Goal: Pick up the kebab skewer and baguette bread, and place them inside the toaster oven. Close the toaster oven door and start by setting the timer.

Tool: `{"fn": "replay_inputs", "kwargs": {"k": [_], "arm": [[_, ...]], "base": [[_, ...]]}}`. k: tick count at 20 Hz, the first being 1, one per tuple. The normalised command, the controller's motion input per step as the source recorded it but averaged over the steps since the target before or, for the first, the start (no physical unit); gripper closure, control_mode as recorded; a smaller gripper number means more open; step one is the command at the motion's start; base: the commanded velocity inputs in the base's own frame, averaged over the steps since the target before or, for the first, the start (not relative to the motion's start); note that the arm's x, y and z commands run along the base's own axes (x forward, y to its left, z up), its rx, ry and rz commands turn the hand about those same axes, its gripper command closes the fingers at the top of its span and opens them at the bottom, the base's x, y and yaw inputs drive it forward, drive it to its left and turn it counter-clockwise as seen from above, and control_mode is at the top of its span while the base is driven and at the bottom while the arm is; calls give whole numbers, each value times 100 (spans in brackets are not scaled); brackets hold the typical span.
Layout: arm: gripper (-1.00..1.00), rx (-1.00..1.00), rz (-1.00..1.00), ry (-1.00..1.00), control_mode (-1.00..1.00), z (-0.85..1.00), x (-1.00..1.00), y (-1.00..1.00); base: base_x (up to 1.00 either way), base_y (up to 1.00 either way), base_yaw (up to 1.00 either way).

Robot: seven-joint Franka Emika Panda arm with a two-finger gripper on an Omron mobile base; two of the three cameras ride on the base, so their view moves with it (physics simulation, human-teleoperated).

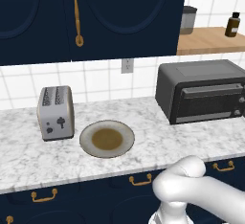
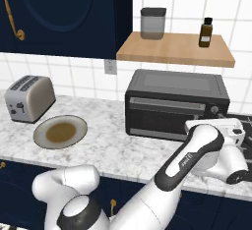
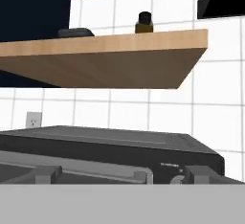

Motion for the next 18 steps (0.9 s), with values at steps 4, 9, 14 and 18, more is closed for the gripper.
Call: {"fn": "replay_inputs", "kwargs": {"k": [4, 9, 14, 18], "arm": [[-100, 2, 0, -8, -100, -6, 51, -38], [-100, 0, -3, -1, -100, -23, 47, -20], [-100, 0, -5, 1, -100, -23, 55, -19], [-100, 0, -5, 0, -100, -16, 36, -43]], "base": [[0, 0, 0], [0, 0, 0], [0, 0, 0], [0, 0, 0]]}}
